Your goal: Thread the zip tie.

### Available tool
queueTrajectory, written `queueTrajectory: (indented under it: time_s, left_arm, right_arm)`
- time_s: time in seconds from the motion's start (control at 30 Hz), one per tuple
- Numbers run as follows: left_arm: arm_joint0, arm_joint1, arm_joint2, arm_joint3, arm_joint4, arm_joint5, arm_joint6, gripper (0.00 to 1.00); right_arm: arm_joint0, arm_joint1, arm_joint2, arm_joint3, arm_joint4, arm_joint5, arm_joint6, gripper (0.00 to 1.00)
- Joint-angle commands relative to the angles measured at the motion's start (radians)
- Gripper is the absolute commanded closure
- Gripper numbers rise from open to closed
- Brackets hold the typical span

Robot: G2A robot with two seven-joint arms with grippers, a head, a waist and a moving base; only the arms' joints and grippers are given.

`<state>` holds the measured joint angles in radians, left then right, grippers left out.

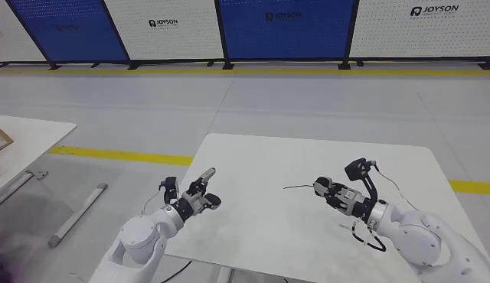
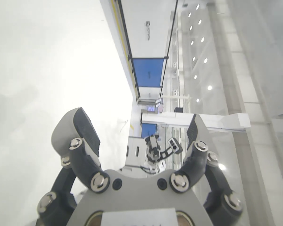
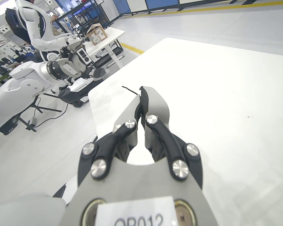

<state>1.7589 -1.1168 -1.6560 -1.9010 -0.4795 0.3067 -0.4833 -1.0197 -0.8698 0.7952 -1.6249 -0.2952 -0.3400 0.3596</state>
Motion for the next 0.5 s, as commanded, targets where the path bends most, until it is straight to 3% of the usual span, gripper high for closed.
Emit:
queueTrajectory:
  time_s: [0.0,0.07,0.3,0.47]
  left_arm:
    - [-0.001,0.004,0.009,-0.019,-0.031,0.033,-0.034,0.0]
    - [-0.008,0.007,0.014,-0.021,-0.055,0.033,0.003,0.0]
    - [-0.008,0.007,0.014,-0.021,-0.055,0.033,0.003,0.0]
    - [-0.004,0.009,0.019,-0.029,-0.104,0.033,-0.006,0.0]
  right_arm:
    - [0.0,0.0,0.0,0.0,0.0,0.0,0.0,1.0]
    - [0.0,0.0,0.0,0.0,0.0,0.0,0.0,1.0]
    - [0.0,0.0,0.0,0.0,0.0,0.0,0.0,1.0]
    - [0.009,-0.006,-0.003,-0.018,-0.104,0.0,0.017,1.0]
